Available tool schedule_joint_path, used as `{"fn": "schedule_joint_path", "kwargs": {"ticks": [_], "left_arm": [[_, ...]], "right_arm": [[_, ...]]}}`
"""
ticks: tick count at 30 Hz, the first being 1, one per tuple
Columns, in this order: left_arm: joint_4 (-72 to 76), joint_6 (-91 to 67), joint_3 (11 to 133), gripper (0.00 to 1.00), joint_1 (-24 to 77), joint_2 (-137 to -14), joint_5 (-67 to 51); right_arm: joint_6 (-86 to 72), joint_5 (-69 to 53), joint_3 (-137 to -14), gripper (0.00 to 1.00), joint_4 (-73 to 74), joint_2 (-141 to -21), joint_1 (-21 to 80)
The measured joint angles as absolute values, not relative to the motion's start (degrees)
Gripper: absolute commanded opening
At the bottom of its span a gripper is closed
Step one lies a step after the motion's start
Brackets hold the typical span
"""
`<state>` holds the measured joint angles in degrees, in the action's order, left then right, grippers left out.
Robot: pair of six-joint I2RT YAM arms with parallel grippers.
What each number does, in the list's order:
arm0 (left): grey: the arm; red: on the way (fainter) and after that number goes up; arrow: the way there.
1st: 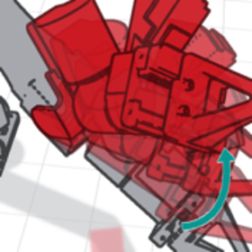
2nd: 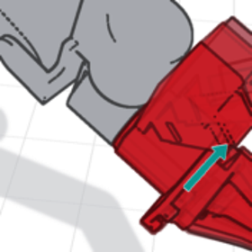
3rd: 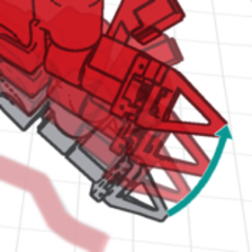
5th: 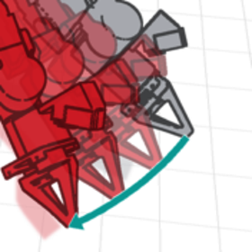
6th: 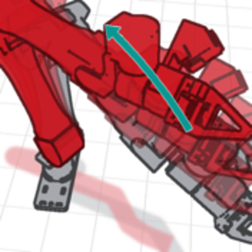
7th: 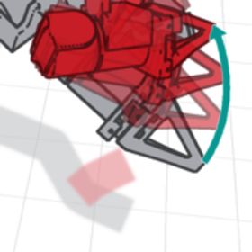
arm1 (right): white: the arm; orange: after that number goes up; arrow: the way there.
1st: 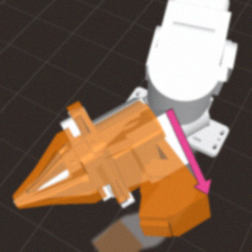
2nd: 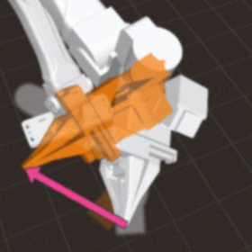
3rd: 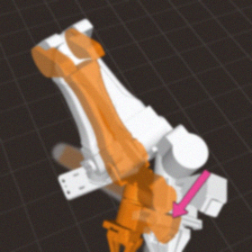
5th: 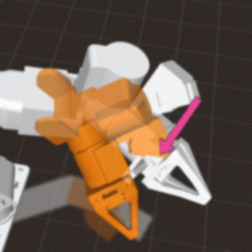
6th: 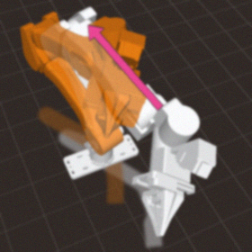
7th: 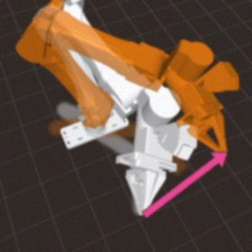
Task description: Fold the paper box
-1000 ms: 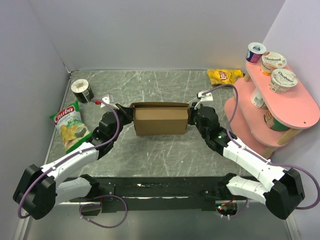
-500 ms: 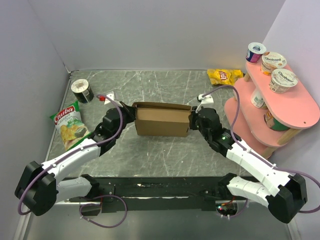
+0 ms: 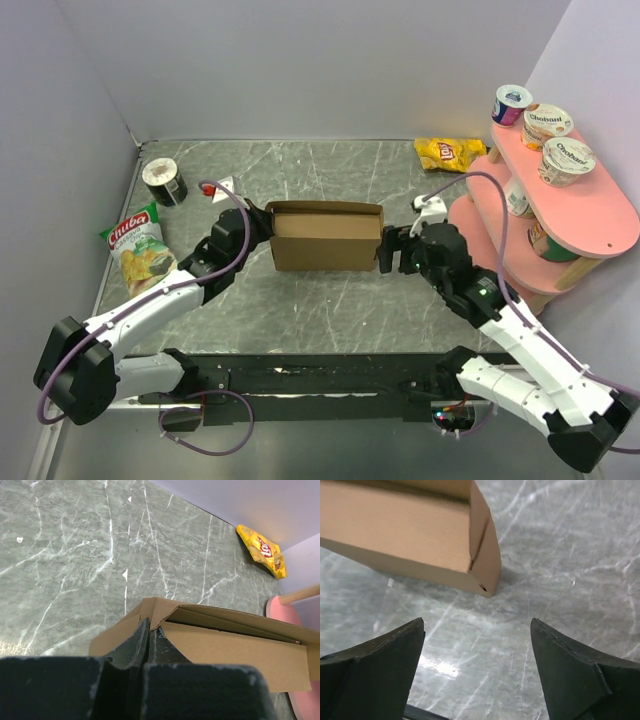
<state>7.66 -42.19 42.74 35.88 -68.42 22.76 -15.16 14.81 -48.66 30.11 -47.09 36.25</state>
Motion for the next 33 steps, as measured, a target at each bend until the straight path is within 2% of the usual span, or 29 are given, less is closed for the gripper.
{"fn": "schedule_joint_path", "kwargs": {"ticks": [6,13,22,33], "left_arm": [[7.66,-41.12,42.78,0.01,36.64,-68.47,23.79],[7.2,-39.99,44.29,0.01,39.42,-70.0,25.98],[7.25,-38.17,46.28,0.01,41.34,-72.42,26.92],[7.25,-37.06,47.18,0.01,41.5,-73.49,26.87]], "right_arm": [[-14.33,12.51,-57.32,0.97,30.5,-47.94,36.25],[-9.54,7.6,-62.81,0.93,20.25,-57.82,36.25],[10.9,-8.64,-66.46,0.89,14.35,-71.46,36.1],[26.5,-15.14,-65.41,0.81,10.02,-72.73,35.62]]}}
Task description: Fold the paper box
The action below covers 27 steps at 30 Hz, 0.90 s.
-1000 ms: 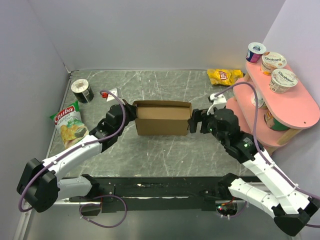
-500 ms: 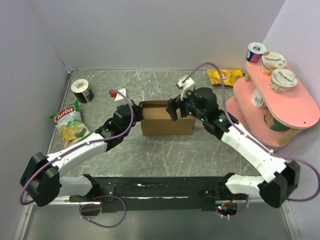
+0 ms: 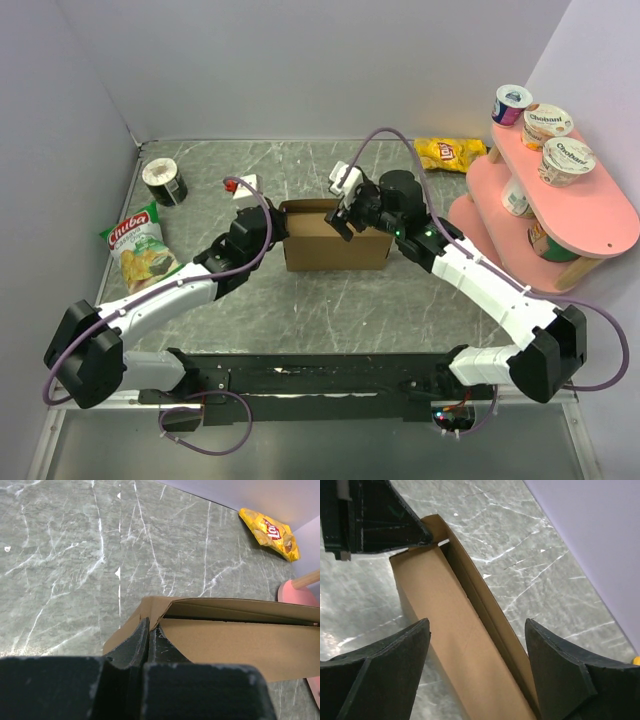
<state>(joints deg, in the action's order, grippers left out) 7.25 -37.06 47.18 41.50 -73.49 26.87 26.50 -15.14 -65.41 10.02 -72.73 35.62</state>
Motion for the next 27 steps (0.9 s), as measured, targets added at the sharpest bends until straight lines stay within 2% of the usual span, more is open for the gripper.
{"fn": "schedule_joint_path", "kwargs": {"ticks": [10,16,21,23,27], "left_arm": [[7.27,-37.04,47.94,0.01,41.58,-74.46,26.89],[7.27,-37.04,47.99,0.01,41.6,-74.5,26.96],[7.27,-37.06,47.99,0.01,41.6,-74.52,26.96],[7.27,-37.06,47.99,0.01,41.6,-74.54,26.96],[7.33,-37.06,48.12,0.01,41.6,-74.78,27.09]], "right_arm": [[34.59,-13.45,-63.2,0.61,6.74,-76.69,35.59],[36.73,-11.55,-63.22,0.39,4.1,-78.13,35.59],[37.45,-9.91,-63.22,0.26,2.52,-78.52,35.51],[37.58,-9.15,-63.22,0.18,2.04,-78.63,35.57],[38.0,-6.52,-62.65,0.16,0.73,-78.65,36.49]]}}
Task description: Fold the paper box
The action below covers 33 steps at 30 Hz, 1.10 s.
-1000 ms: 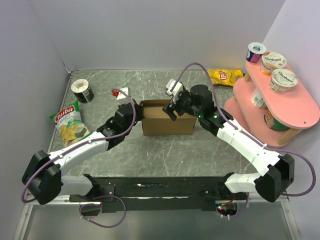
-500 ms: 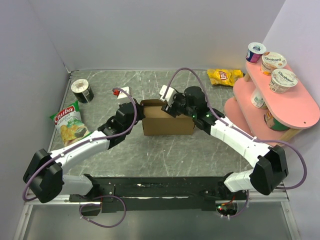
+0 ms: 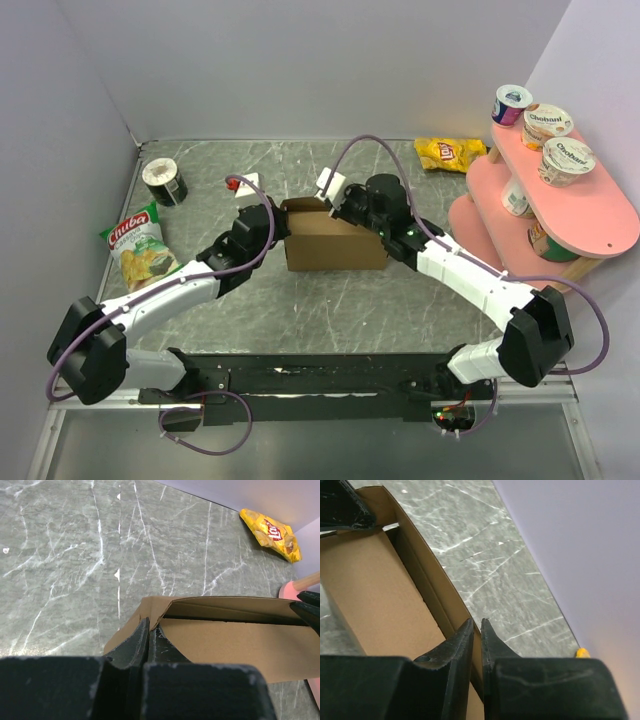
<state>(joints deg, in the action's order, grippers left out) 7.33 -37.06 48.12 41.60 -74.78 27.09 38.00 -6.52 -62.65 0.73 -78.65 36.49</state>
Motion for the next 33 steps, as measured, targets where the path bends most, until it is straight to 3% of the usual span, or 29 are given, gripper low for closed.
{"fn": "schedule_joint_path", "kwargs": {"ticks": [24,33], "left_arm": [[6.96,-37.12,47.4,0.01,42.15,-73.91,26.81],[7.75,-37.08,46.87,0.01,42.15,-73.71,26.68]], "right_arm": [[44.23,15.62,-45.98,0.14,-21.87,-74.17,47.53],[45.41,18.74,-45.01,0.32,-25.65,-75.68,48.51]]}}
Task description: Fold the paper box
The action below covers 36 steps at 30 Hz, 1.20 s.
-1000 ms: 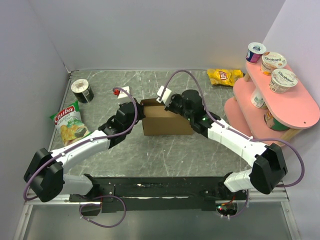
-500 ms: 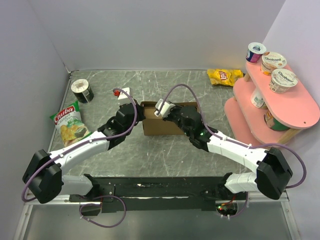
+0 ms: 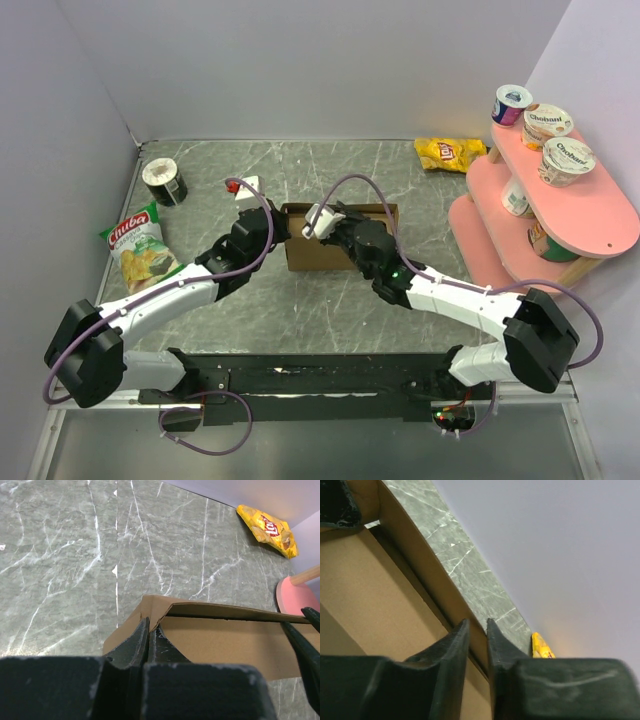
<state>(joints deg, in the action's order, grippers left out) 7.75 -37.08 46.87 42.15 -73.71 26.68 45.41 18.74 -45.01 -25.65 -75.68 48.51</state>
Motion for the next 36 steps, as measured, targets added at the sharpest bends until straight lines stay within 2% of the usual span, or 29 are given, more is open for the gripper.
{"fn": "schedule_joint_path", "kwargs": {"ticks": [6,8,9,12,15,23,26,27,30,36], "left_arm": [[7.77,-36.62,46.85,0.01,42.15,-73.6,26.59],[7.75,-36.36,46.83,0.01,42.15,-73.58,26.55],[7.77,-36.18,46.83,0.01,42.15,-73.58,26.52],[7.73,-35.7,46.85,0.01,42.22,-73.58,26.52],[7.46,-35.14,46.81,0.01,42.33,-73.32,26.52],[6.5,-33.63,46.74,0.01,42.63,-72.51,25.98],[6.44,-33.17,46.74,0.01,42.63,-72.47,25.76],[6.44,-33.06,46.74,0.01,42.63,-72.47,25.74],[6.44,-32.6,46.74,0.01,42.63,-72.42,25.67],[6.22,-32.16,46.72,0.01,42.63,-72.25,25.32]], "right_arm": [[45.28,18.85,-46.72,0.47,-23.07,-76.51,48.6],[44.8,18.39,-47.7,0.55,-20.84,-76.51,48.58],[44.51,17.87,-48.38,0.64,-19.46,-76.51,48.49],[43.51,15.57,-50.76,0.77,-13.58,-76.51,47.94],[42.61,12.71,-53.74,0.79,-7.2,-76.51,47.03],[41.41,5.08,-61.95,0.73,7.77,-77.97,41.76],[41.43,1.74,-65.58,0.66,11.94,-80.44,39.75],[41.43,0.62,-66.78,0.6,13.13,-81.34,39.16],[41.52,-1.83,-70.11,0.49,16.14,-83.53,37.95],[41.67,-3.77,-72.23,0.43,18.52,-85.19,37.45]]}}
